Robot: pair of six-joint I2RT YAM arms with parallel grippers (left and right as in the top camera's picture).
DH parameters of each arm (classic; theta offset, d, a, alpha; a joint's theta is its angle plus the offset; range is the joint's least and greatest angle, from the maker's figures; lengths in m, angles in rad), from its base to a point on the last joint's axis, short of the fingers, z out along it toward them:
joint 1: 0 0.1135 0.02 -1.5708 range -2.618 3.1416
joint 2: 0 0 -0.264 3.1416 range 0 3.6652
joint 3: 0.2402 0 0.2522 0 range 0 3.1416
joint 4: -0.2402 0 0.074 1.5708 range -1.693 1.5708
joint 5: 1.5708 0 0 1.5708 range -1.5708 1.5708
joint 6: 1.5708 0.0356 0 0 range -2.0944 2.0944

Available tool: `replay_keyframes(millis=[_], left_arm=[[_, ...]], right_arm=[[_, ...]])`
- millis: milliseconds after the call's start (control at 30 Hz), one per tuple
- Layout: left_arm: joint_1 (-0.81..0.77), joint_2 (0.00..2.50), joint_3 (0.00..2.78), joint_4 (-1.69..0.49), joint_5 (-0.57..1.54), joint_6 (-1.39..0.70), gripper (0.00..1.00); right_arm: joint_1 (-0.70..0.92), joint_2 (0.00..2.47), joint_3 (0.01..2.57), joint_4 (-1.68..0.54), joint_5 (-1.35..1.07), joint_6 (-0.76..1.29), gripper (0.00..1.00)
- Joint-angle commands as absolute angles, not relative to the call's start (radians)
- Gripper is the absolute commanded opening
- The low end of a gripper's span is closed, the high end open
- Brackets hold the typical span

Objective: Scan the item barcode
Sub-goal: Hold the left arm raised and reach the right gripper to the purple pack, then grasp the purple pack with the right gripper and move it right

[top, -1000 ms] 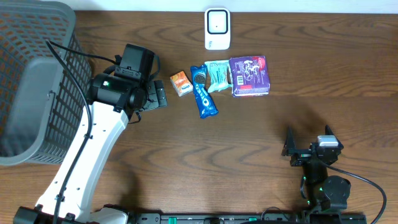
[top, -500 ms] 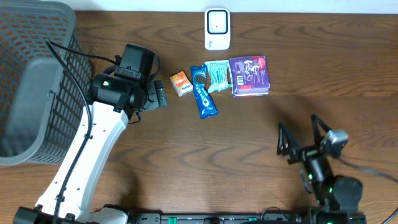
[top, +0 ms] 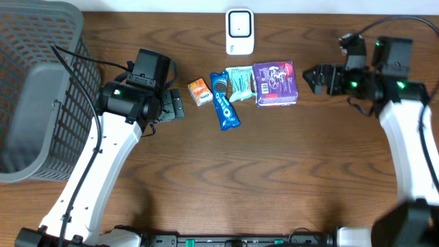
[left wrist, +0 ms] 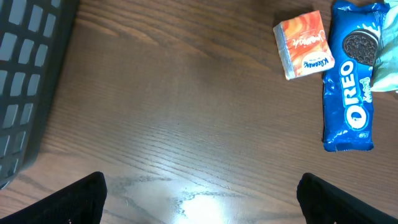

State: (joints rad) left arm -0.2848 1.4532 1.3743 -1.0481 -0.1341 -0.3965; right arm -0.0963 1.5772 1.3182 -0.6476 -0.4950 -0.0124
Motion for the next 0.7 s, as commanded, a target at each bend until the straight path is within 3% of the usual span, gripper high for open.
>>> replay_keyframes(millis=[0, 33, 100, 167, 333, 467, 667], left_arm=[[-0.282, 1.452, 1.378, -1.052, -0.143, -0.402, 0.98], [-0.282, 1.452, 1.378, -1.052, -0.143, -0.402, 0.98], [-0.282, 1.452, 1.378, -1.052, -0.143, -0.402, 0.98], [-0.282, 1.452, 1.378, -1.052, -0.143, -0.402, 0.98], [-0.282, 1.452, 1.378, -1.052, -0.143, -0.402, 0.98], [-0.282, 1.452, 1.378, -1.052, -0.143, -0.402, 0.98], [-0.282, 1.452, 1.378, -1.052, -0.143, -0.402, 0.98]], right_arm=[[-0.097, 1.716, 1.334, -0.583, -0.542, 0.035, 0.66], [-0.098, 1.755, 1.334, -0.551, -0.577, 0.048, 0.61], [-0.102, 1.837, 1.334, -0.463, -0.719, 0.047, 0.65], [-0.104, 1.907, 1.334, -0.367, -0.83, 0.067, 0.62], [-0.104, 2.04, 1.334, -0.187, -0.814, 0.182, 0.67], [-0.103, 2.094, 1.334, -0.166, -0.746, 0.228, 0.71], [-0.079, 2.195, 1.334, -0.189, -0.754, 0.226, 0.61]])
